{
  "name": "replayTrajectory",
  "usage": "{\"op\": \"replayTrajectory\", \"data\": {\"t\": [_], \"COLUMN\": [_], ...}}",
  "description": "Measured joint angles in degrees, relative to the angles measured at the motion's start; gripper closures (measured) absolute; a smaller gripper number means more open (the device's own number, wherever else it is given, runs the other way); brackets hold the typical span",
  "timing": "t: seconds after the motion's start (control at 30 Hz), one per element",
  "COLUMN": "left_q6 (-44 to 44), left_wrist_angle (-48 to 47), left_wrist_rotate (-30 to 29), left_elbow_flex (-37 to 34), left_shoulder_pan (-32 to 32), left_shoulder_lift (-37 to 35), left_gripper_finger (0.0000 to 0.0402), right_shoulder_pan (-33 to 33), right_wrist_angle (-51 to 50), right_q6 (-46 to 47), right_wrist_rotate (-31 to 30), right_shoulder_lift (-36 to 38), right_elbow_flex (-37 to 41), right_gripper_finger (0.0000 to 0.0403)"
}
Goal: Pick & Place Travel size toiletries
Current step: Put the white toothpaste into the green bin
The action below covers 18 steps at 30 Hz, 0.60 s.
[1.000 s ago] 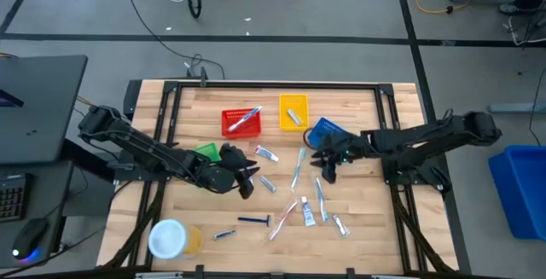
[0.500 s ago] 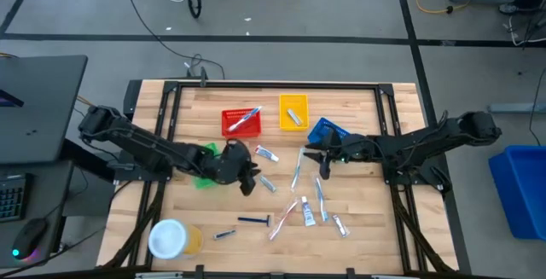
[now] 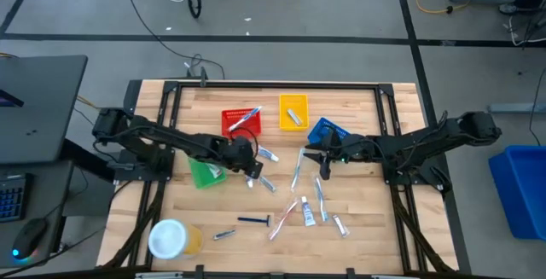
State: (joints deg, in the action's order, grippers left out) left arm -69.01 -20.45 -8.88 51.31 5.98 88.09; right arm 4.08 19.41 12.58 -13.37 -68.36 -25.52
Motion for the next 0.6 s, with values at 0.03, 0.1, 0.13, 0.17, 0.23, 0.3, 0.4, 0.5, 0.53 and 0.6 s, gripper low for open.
{"op": "replayTrajectory", "data": {"t": [0.03,0.1,0.13,0.17,0.23,0.3,0.4,0.5,0.53,0.6], "left_q6": [-1.9,-4.6,-5.5,-5.8,-7.2,-8.6,-9.7,-10.2,-10.3,-10.5], "left_wrist_angle": [-1.3,-1.3,-1.7,-1.8,-2.0,-3.0,-3.9,-3.5,-4.1,-2.3], "left_wrist_rotate": [0.1,0.2,0.2,0.2,0.6,1.7,3.3,3.7,3.6,3.6], "left_elbow_flex": [0.0,0.0,0.0,0.0,0.0,0.0,0.0,0.1,0.0,0.1], "left_shoulder_pan": [-0.1,-0.3,-0.3,-0.3,-0.4,-0.4,-0.4,-0.4,-0.4,-0.4], "left_shoulder_lift": [0.5,1.7,2.2,2.6,3.4,4.2,5.2,6.3,6.2,6.8], "left_gripper_finger": [0.0228,0.0228,0.0228,0.0228,0.0228,0.0228,0.0228,0.0228,0.0228,0.0228], "right_shoulder_pan": [0.0,0.0,0.0,0.0,0.0,0.0,0.0,0.0,0.0,0.0], "right_wrist_angle": [0.1,0.0,0.1,0.1,-0.1,0.1,0.1,0.1,0.1,0.0], "right_q6": [0.0,0.0,0.0,0.0,0.0,0.0,0.0,0.0,0.0,0.0], "right_wrist_rotate": [0.0,0.0,0.0,0.0,0.0,0.0,0.0,0.0,0.0,0.0], "right_shoulder_lift": [0.0,0.0,0.0,0.0,0.0,0.0,0.0,0.0,0.0,0.0], "right_elbow_flex": [0.0,0.0,0.0,0.0,0.0,0.0,0.0,0.0,0.0,0.0], "right_gripper_finger": [0.0263,0.0263,0.0263,0.0263,0.0263,0.0263,0.0263,0.0263,0.0263,0.0263]}}
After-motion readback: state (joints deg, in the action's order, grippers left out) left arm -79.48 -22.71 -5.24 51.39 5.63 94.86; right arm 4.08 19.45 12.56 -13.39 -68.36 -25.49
